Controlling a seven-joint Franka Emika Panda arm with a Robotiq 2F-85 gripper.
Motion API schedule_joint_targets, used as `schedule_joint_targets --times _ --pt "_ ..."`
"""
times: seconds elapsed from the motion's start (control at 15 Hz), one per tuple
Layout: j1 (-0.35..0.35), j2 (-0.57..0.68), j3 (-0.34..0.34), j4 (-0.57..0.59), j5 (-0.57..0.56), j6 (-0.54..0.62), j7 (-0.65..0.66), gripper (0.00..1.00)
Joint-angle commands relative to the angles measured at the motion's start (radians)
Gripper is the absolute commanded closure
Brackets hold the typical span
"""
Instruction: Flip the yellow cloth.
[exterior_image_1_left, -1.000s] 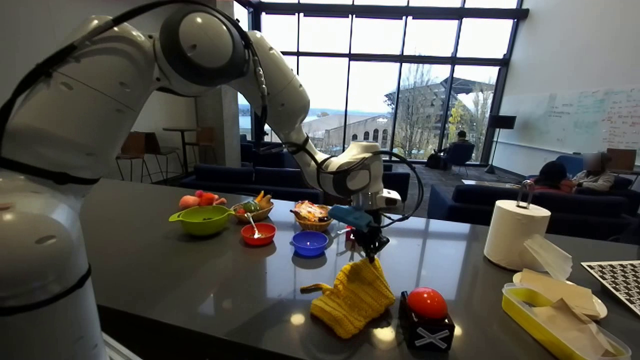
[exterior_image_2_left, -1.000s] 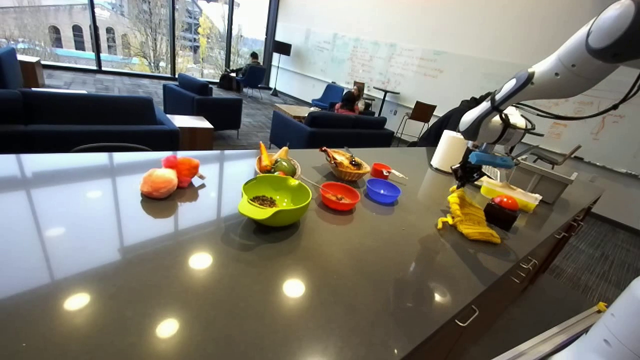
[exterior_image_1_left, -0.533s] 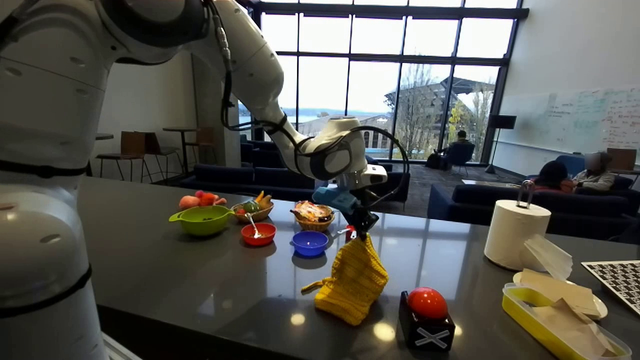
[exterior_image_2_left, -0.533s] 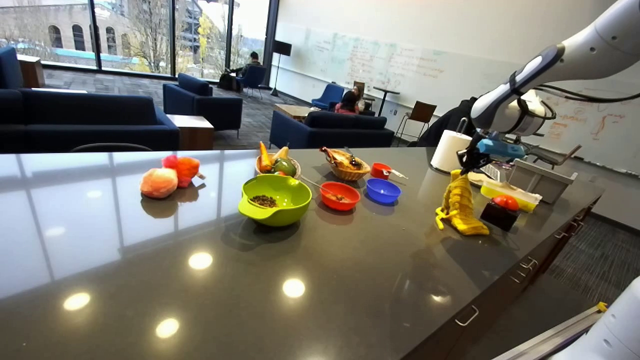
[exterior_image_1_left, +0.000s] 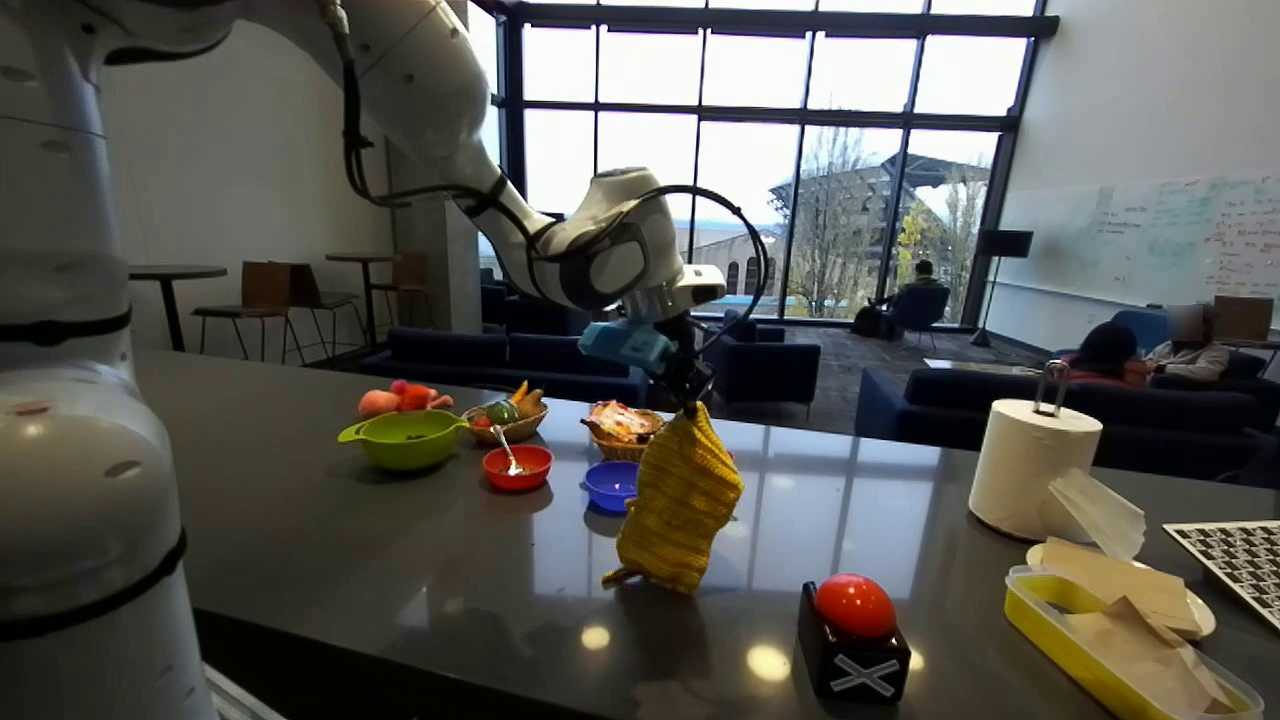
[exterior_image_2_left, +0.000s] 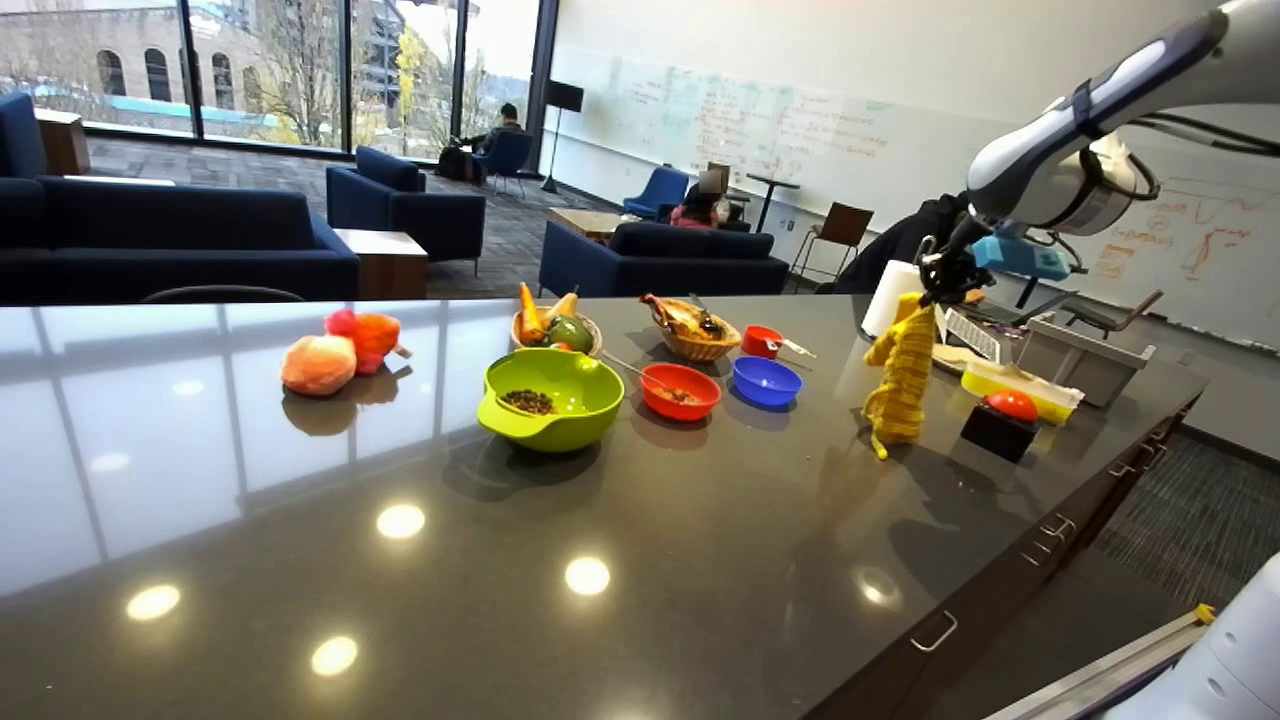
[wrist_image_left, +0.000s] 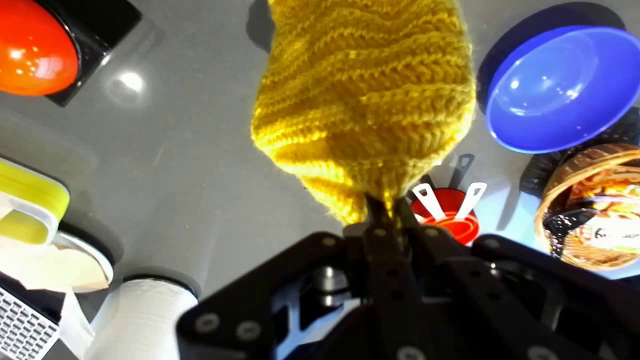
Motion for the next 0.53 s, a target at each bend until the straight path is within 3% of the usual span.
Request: schedule_joint_targets --times 0.0,0.13,0.47 --pt "0.04 -0.162 0.001 -0.101 0.02 -0.005 -0.045 0.99" --pt "0.057 -0.224 -0.001 -0.135 0.004 -0.005 -0.02 0.99" --pt "0.126 -0.387 -0.045 -0.191 0.04 -0.139 -0.21 0.99"
